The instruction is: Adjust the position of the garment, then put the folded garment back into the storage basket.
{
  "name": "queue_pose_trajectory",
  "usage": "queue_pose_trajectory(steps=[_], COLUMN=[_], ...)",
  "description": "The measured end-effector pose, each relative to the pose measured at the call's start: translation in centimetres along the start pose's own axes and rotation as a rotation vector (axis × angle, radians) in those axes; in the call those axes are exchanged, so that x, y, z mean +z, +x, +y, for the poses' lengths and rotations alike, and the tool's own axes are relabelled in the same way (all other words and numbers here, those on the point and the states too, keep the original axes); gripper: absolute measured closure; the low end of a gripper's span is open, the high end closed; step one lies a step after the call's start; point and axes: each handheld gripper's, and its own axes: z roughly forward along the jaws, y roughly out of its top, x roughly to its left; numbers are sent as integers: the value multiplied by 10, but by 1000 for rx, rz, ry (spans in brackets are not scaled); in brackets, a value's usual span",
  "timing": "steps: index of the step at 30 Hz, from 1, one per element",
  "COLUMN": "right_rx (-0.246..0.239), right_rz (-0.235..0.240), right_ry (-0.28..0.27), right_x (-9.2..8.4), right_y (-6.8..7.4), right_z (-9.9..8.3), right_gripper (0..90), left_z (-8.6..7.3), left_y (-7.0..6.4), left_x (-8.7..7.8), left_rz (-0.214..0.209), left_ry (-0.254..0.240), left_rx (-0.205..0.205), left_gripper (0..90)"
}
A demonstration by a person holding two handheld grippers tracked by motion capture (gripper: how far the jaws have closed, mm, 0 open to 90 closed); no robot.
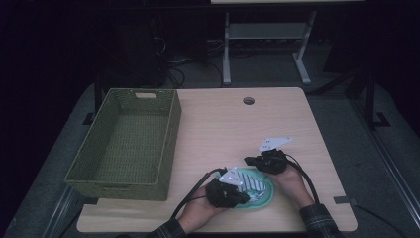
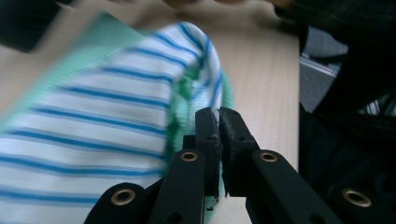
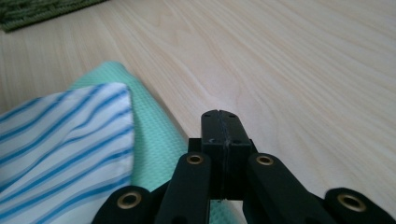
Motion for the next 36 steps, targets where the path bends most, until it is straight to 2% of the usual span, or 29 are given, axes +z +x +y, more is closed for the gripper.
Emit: queue_pose_trajectory(steps=[2,3,6,13,20,28,30,34,36], right_rx=[-6,6,-3,-13,-15,-24,0,7,16], right_rz=[6,11,17,31,37,21,23,15,13], right_ry=[13,24,25,48,74,81,81,77,84], right_x=[3,3,5,9,9,7,5,1,-2], right_y=[0,1,2,3,2,-2,-2,-7,-7], right_z=[-1,-1,-2,-4,-6,-9,-10,-13,-15], right_gripper=[898,897,897,897,898,898,898,898,898], left_z=[-1,-2,-3,-5,-6,-9,-9,-10,-10], left_y=[-4,-5,-9,-6,-4,10,14,19,21], left_x=[6,8,15,23,21,11,9,6,4], left_rz=[-12,-16,-16,-19,0,47,56,71,93], left_ry=[11,18,43,68,72,84,84,83,88], left_rx=[-3,0,16,20,17,6,0,-13,-13], left_gripper=[862,862,862,863,864,864,864,863,863])
